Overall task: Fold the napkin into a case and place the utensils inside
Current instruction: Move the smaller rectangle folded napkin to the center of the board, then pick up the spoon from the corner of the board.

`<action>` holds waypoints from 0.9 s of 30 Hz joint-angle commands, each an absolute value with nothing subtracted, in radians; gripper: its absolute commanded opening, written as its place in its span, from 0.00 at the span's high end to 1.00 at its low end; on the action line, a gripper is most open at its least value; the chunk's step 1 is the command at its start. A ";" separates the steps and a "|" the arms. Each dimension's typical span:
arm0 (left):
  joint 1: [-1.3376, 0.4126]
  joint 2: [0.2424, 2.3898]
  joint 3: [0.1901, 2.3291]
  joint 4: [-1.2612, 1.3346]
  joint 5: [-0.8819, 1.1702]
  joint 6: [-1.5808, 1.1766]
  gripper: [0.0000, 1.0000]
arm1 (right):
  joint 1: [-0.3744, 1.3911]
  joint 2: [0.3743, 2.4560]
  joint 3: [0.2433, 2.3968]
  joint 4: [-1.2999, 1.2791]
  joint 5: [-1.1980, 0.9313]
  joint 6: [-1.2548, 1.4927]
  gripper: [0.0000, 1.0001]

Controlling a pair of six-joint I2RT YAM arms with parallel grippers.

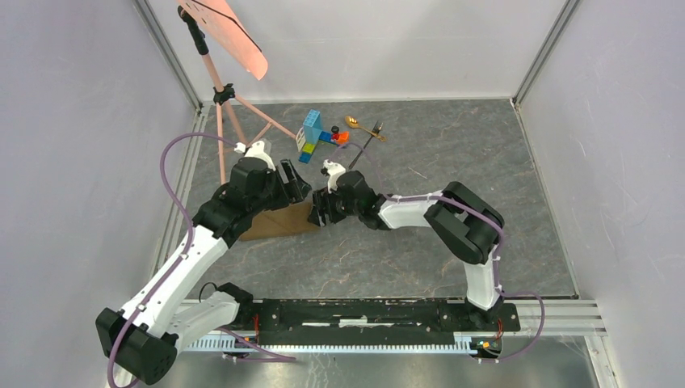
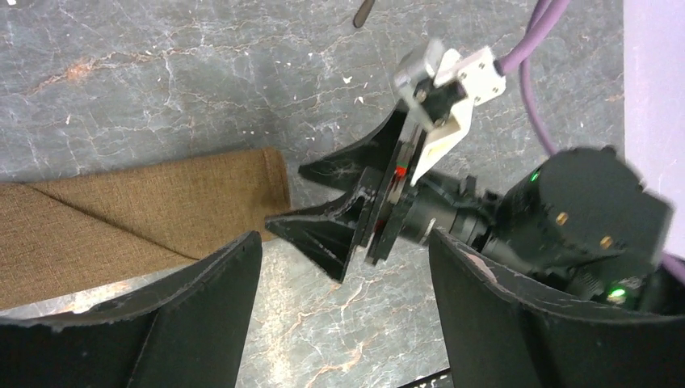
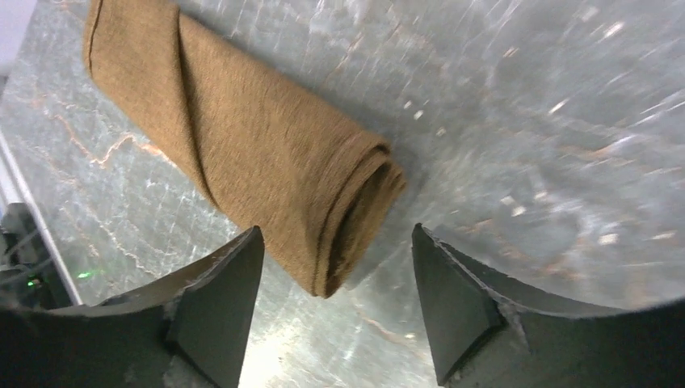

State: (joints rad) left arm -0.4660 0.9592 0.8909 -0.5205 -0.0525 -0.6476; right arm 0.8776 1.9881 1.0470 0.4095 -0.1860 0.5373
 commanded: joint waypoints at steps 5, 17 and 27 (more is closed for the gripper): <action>-0.463 0.921 0.959 -0.506 -0.039 -0.574 0.15 | 0.668 1.821 1.238 0.095 -0.185 0.187 0.18; -0.464 0.957 0.959 -0.488 0.115 -0.555 0.14 | 0.399 2.160 1.697 0.027 -0.111 0.130 0.26; -0.463 0.995 0.958 -0.485 0.138 -0.530 0.14 | 0.400 2.407 2.026 -0.082 -0.144 -0.216 0.41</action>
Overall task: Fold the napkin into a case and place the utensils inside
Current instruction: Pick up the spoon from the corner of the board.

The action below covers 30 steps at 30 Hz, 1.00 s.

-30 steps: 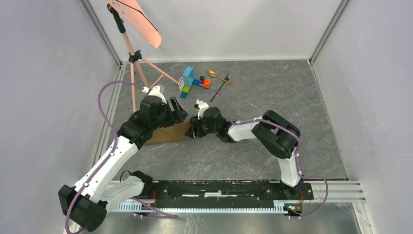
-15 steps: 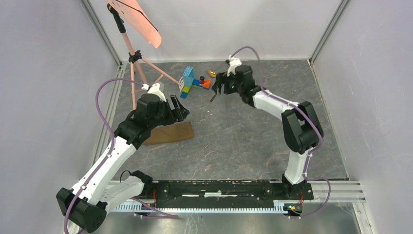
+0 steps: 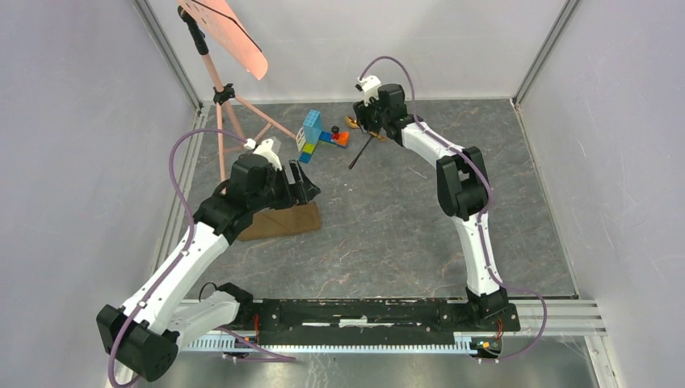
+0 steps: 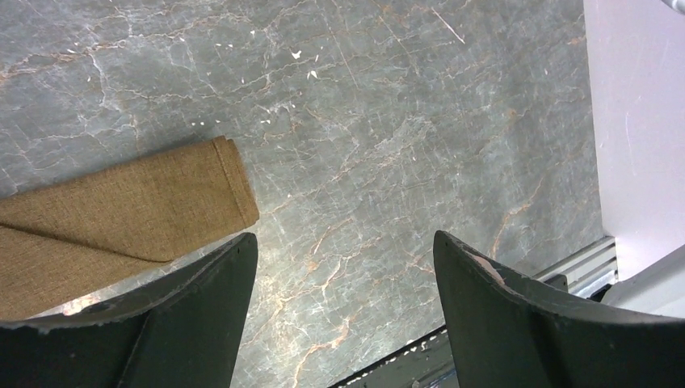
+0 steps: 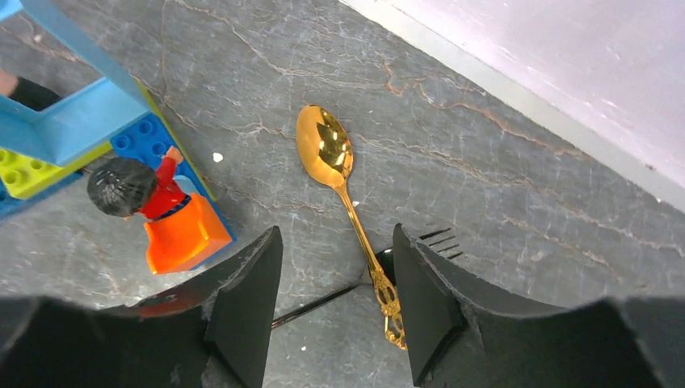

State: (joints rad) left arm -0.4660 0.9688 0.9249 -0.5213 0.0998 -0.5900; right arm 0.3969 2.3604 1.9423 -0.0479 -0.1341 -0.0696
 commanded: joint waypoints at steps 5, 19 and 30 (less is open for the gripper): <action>-0.463 1.022 0.966 -0.475 0.149 -0.532 0.14 | 0.400 2.515 2.148 -0.141 -0.135 -0.212 0.38; -0.463 1.077 0.995 -0.461 0.153 -0.539 0.14 | 0.402 2.629 2.241 -0.270 -0.095 -0.141 0.71; -0.463 1.080 0.981 -0.457 0.168 -0.561 0.14 | 0.415 2.377 1.932 -0.259 -0.075 0.101 1.00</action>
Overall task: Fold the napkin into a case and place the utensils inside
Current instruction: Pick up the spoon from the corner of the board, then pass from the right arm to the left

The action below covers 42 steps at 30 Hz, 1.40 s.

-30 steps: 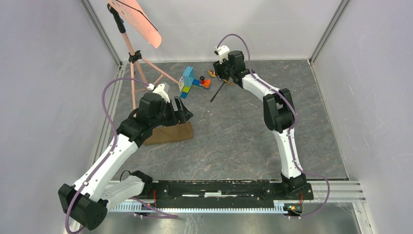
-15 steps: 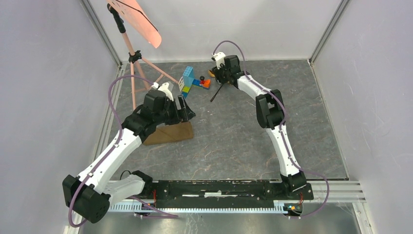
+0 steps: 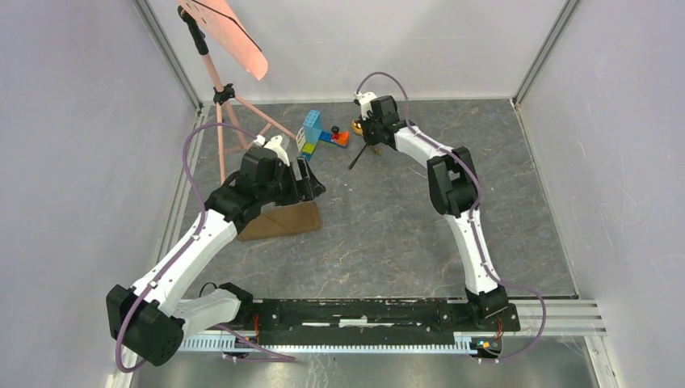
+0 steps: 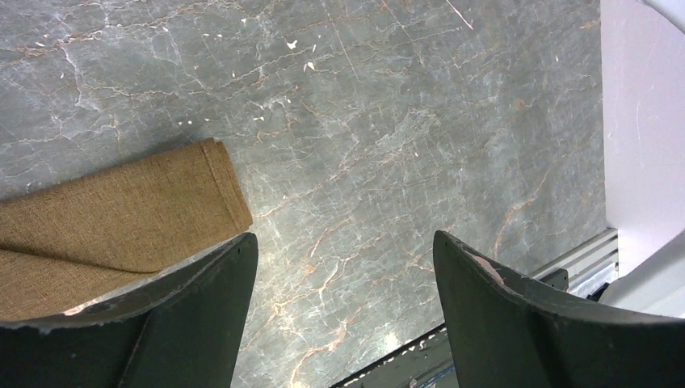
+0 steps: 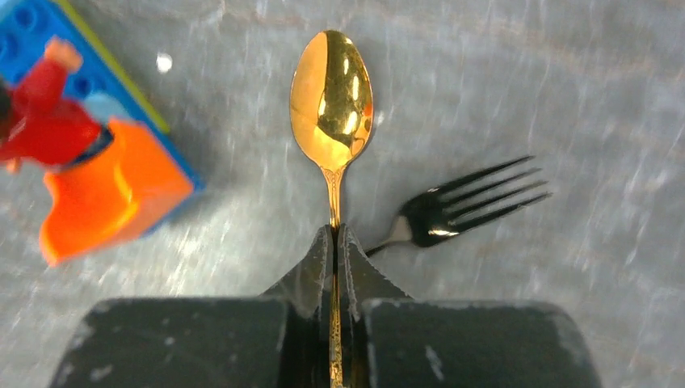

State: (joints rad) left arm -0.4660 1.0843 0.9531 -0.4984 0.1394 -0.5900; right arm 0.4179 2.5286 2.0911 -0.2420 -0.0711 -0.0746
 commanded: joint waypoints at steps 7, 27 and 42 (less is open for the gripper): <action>-0.462 1.118 0.940 -0.384 0.271 -0.648 0.12 | 0.417 2.101 1.534 0.215 -0.144 0.440 1.00; -0.601 1.401 0.898 -0.019 0.424 -0.720 0.34 | 0.680 1.448 0.658 0.822 -0.061 0.936 1.00; -0.631 1.309 0.918 -0.268 0.513 -0.529 0.98 | 0.604 1.250 0.577 0.653 -0.339 0.423 0.26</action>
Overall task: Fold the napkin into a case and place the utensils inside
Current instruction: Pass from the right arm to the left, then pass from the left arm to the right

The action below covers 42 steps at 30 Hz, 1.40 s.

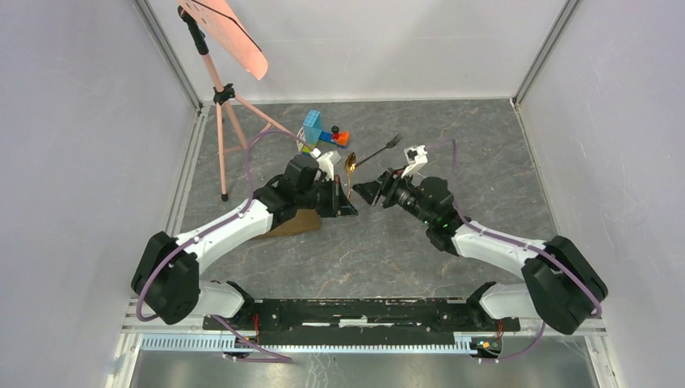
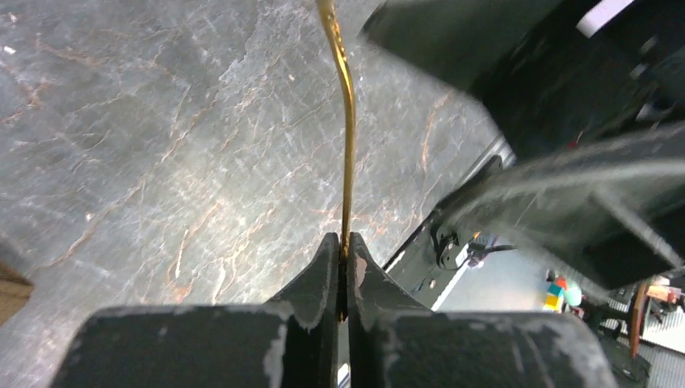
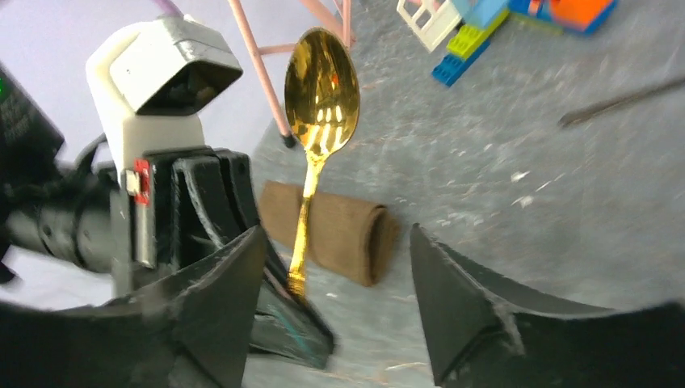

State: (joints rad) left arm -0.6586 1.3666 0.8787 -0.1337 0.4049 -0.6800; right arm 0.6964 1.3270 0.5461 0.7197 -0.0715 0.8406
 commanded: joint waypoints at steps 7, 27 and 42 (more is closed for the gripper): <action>-0.626 1.256 0.964 -0.562 0.758 -0.296 0.98 | 0.536 1.286 0.911 -0.065 -0.573 -0.206 0.05; -0.652 1.254 0.950 -0.683 0.834 -0.184 0.98 | 0.498 1.407 1.005 -0.041 -1.029 -0.169 0.35; -0.684 1.287 0.941 -0.702 0.810 -0.178 0.98 | 0.471 1.380 0.997 -0.021 -1.113 -0.145 0.47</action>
